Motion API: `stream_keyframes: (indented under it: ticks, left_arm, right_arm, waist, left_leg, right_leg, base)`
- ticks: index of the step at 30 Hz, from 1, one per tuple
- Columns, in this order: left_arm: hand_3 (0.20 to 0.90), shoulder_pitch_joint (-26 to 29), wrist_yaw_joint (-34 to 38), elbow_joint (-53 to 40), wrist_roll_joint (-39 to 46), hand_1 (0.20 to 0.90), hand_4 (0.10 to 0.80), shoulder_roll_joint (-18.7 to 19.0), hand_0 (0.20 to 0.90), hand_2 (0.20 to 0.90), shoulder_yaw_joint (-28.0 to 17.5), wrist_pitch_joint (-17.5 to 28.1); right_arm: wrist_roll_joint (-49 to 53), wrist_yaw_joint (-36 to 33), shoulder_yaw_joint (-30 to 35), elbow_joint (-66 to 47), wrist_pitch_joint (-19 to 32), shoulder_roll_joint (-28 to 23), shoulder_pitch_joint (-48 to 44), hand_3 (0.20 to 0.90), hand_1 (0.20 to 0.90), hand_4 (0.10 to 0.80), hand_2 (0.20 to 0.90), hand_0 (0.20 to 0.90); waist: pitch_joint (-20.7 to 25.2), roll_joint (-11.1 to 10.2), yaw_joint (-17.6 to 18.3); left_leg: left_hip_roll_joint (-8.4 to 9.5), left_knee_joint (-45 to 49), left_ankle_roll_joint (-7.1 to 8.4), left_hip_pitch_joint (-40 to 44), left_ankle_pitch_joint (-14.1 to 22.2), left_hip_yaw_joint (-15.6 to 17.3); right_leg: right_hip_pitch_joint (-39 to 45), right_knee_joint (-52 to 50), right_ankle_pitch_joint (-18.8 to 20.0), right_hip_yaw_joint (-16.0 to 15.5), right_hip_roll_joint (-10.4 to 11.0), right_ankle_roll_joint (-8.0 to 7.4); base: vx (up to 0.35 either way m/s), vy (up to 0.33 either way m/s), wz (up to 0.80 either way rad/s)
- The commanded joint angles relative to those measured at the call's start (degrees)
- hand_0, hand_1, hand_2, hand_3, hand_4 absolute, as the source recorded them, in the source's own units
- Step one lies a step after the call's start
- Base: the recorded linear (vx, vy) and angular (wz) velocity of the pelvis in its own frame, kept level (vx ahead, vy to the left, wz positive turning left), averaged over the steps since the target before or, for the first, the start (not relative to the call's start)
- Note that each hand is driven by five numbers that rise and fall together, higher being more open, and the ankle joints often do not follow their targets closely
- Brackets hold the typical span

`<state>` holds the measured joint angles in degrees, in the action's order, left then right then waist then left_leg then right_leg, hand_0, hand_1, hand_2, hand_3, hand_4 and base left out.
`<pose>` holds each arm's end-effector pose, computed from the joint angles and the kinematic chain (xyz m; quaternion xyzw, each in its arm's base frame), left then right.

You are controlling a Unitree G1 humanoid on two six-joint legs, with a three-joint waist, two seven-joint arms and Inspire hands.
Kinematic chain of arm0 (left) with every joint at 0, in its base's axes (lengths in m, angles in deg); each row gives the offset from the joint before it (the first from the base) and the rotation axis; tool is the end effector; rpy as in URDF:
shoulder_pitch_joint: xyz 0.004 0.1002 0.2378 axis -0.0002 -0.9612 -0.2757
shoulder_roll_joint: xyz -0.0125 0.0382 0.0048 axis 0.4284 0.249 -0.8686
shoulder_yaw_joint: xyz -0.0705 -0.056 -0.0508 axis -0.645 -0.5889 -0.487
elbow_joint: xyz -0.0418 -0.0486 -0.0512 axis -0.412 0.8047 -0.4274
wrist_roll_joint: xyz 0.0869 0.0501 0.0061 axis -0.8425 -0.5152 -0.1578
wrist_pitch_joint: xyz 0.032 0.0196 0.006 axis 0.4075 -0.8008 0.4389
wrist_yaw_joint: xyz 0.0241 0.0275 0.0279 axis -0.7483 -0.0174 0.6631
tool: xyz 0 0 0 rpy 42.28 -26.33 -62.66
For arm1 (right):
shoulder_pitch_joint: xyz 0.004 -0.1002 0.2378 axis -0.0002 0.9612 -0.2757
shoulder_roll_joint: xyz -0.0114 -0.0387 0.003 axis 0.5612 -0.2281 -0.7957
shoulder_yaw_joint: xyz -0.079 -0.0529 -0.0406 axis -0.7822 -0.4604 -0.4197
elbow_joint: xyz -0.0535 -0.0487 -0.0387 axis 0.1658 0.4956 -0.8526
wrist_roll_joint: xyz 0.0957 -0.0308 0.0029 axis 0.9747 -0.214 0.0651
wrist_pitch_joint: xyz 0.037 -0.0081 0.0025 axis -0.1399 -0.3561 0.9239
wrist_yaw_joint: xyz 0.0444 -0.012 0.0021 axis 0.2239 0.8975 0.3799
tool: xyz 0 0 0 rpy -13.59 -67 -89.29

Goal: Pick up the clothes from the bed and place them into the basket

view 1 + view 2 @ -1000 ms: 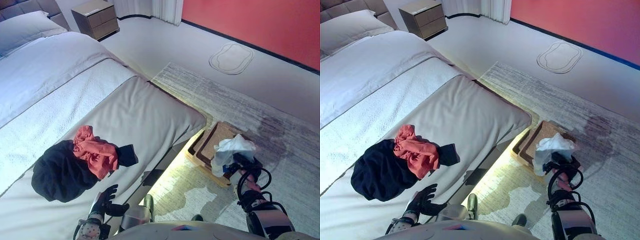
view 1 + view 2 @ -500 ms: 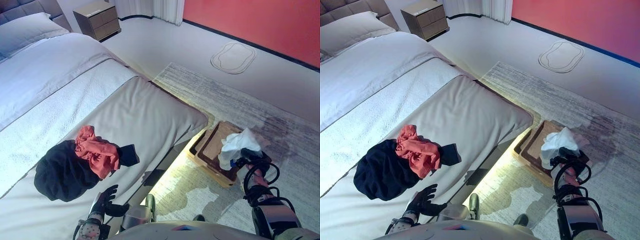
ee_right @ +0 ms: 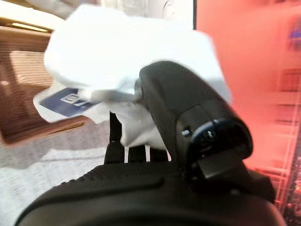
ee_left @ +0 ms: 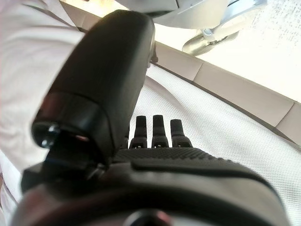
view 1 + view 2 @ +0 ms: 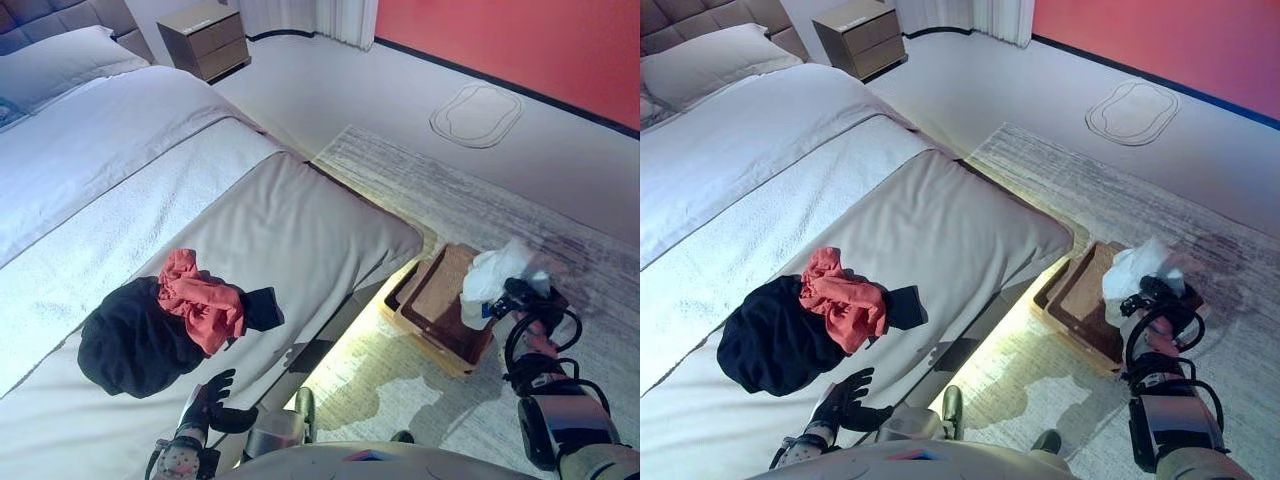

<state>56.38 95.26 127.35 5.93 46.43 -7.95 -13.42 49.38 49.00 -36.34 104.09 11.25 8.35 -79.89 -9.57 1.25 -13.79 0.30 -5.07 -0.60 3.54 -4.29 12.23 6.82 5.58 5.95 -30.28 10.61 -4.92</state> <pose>0.0602 0.2295 -0.1042 0.1589 0.4200 0.0205 0.8932 0.2390 -0.2951 0.0045 0.0923 0.1910 -0.4935 0.8435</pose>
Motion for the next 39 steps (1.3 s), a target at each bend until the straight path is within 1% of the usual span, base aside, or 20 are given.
stream_keyframes:
  ticks: [1,11,18,22,24,28,31,32,33,34,35,36,37,38,39]
  left_arm:
    - [0.9,2.04,0.08,0.22,1.74,0.9,0.8,1.56,0.9,0.9,1.57,2.54]
    - [0.9,2.06,-0.59,0.23,1.51,0.9,0.8,1.27,0.9,0.9,1.15,2.63]
    - [0.9,2.45,-0.63,0.35,1.48,0.9,0.8,1.11,0.9,0.9,1.02,2.51]
    - [0.9,2.37,-0.65,0.12,1.31,0.9,0.8,0.8,0.9,0.9,1.0,2.46]
    - [0.9,2.29,-0.73,0.11,1.25,0.9,0.8,0.56,0.9,0.9,0.92,2.62]
    - [0.9,2.2,-0.75,-0.1,1.26,0.9,0.8,0.32,0.9,0.9,0.71,3.04]
    - [0.9,2.55,-0.67,-0.75,1.96,0.9,0.8,0.6,0.9,0.9,0.51,2.88]
    - [0.9,2.91,-0.89,-1.11,1.41,0.9,0.8,1.05,0.9,0.9,0.19,2.41]
    - [0.9,3.19,-0.88,-1.24,1.31,0.9,0.8,1.33,0.9,0.9,0.21,2.32]
    - [0.9,3.82,-0.85,-1.34,1.03,0.9,0.8,1.96,0.9,0.9,0.5,2.26]
    - [0.9,4.46,-0.42,-1.23,1.24,0.9,0.8,2.31,0.9,0.9,1.33,2.58]
    - [0.9,5.34,-0.33,-0.91,1.35,0.9,0.8,2.66,0.9,0.9,2.7,3.38]
    - [0.9,5.49,-0.06,-1.07,2.1,0.9,0.8,2.74,0.9,0.9,2.86,3.11]
    - [0.9,5.7,0.78,-1.33,3.39,0.9,0.8,2.32,0.9,0.9,2.28,2.04]
    - [0.9,5.86,1.1,-1.28,4.03,0.9,0.8,2.08,0.9,0.9,2.05,1.89]
  right_arm:
    - [-3.47,1.39,-0.21,-1.37,3.55,-8.11,-7.54,0.9,0.9,0.8,0.9,0.9]
    - [-3.48,6.44,-1.84,-2.02,1.72,-6.27,-5.42,0.9,0.9,0.8,0.9,0.9]
    - [-1.57,7.61,-1.96,-0.12,2.1,-3.77,-3.03,0.9,0.9,0.8,0.9,0.9]
    - [-1.91,8.38,-1.96,1.9,1.59,-1.42,-0.31,0.9,0.9,0.8,0.9,0.9]
    - [-1.07,9.8,-2.37,3.17,2.2,0.49,2.4,0.9,0.9,0.8,0.9,0.9]
    - [-0.02,10.39,-2.42,4.15,3.13,2.57,5.06,0.9,0.9,0.8,0.9,0.9]
    - [-0.61,10.8,-2.8,5.85,4.32,4.24,6.69,0.9,0.9,0.8,0.9,0.9]
    - [-0.82,10.88,-3.11,6.47,4.92,4.97,6.9,0.9,0.9,0.8,0.9,0.9]
    - [-0.87,10.77,-3.31,6.54,5.17,5.44,6.82,0.9,0.9,0.8,0.9,0.9]
    - [-0.39,10.39,-3.79,5.93,5.43,5.98,6.97,0.9,0.9,0.8,0.9,0.9]
    - [-0.16,10.31,-4.19,5.67,6.16,6.22,7.23,0.9,0.9,0.8,0.9,0.9]
    - [0.35,9.61,-4.58,5.1,7.31,6.82,8.18,0.9,0.9,0.8,0.9,0.9]
    - [0.36,9.57,-5.26,4.88,7.56,7.0,8.67,0.9,0.9,0.8,0.9,0.9]
    - [-0.41,10.9,-6.25,5.05,7.52,7.2,9.14,0.9,0.9,0.8,0.9,0.9]
    - [-1.02,11.41,-6.41,5.14,7.61,7.24,9.23,0.9,0.9,0.8,0.9,0.9]
  waist:
    - [2.35,1.39,-1.54]
    - [2.13,1.1,-1.0]
    - [2.09,0.98,-0.65]
    - [2.1,1.05,-0.73]
    - [2.25,1.01,-0.99]
    - [2.49,1.0,-1.44]
    - [2.62,1.22,-2.08]
    - [2.43,1.17,-2.56]
    - [2.22,1.12,-2.58]
    - [1.82,1.36,-2.08]
    - [1.7,1.53,-1.14]
    - [1.81,1.37,0.04]
    - [1.85,1.0,0.35]
    - [2.0,0.4,0.19]
    - [2.0,0.25,0.01]
  left_leg:
    - [-0.32,0.07,3.48,-0.6,3.85,-8.47]
    - [-0.47,0.07,3.42,-0.75,3.63,-8.21]
    - [-0.53,0.07,3.39,-0.93,3.65,-8.09]
    - [-0.44,0.07,3.24,-0.57,3.8,-8.28]
    - [-0.27,0.07,3.08,-0.08,4.11,-8.86]
    - [0.0,0.07,2.69,0.31,4.15,-9.62]
    - [0.45,0.07,2.0,0.52,3.96,-10.93]
    - [1.09,0.07,1.23,0.63,3.87,-12.03]
    - [1.49,0.07,0.71,0.71,3.89,-12.95]
    - [1.51,0.07,0.24,0.83,3.58,-15.19]
    - [1.34,0.07,0.27,0.87,3.38,-17.63]
    - [1.39,0.64,-0.08,0.47,3.64,-20.46]
    - [1.58,0.82,0.0,0.31,3.62,-20.99]
    - [1.62,0.66,0.53,-0.32,2.9,-21.21]
    - [1.52,0.61,0.78,-0.52,2.71,-21.37]
  right_leg:
    - [1.38,-3.61,-5.0,1.79,-0.62,-1.72]
    - [1.08,-3.75,-4.92,1.94,-0.55,-1.59]
    - [0.93,-3.56,-4.81,2.15,-0.61,-1.67]
    - [1.38,-3.75,-5.16,2.18,-0.77,-1.54]
    - [1.83,-4.46,-5.91,2.15,-0.83,-1.43]
    - [2.18,-5.99,-6.83,1.91,-0.61,-1.32]
    - [2.26,-8.98,-8.33,1.71,-0.19,-1.17]
    - [1.43,-12.63,-7.31,1.75,1.19,-2.04]
    - [0.32,-15.38,-6.42,2.25,2.14,-2.52]
    - [-1.38,-17.89,-7.33,5.1,1.56,-2.33]
    - [-1.99,-15.71,-9.27,9.27,-0.96,-0.98]
    - [-2.72,-14.48,-10.9,13.92,-3.86,0.61]
    - [-2.57,-13.43,-10.79,14.68,-4.62,1.05]
    - [-1.66,-11.14,-10.09,14.49,-5.58,1.36]
    - [-1.25,-10.49,-10.15,14.52,-5.97,1.48]
  base:
    - [0.0,0.0,0.0]
    - [0.006,0.0,0.0]
    - [-0.005,0.001,0.0]
    - [-0.003,0.008,0.01]
    - [-0.011,0.041,0.04]
    - [-0.006,0.038,0.09]
    - [-0.051,0.063,0.1]
    - [-0.076,0.066,0.27]
    - [-0.083,0.011,0.37]
    - [-0.08,-0.098,0.45]
    - [-0.117,-0.175,0.89]
    - [-0.095,-0.159,1.07]
    - [-0.085,-0.12,2.12]
    - [-0.045,-0.073,1.91]
    - [-0.075,-0.131,1.79]
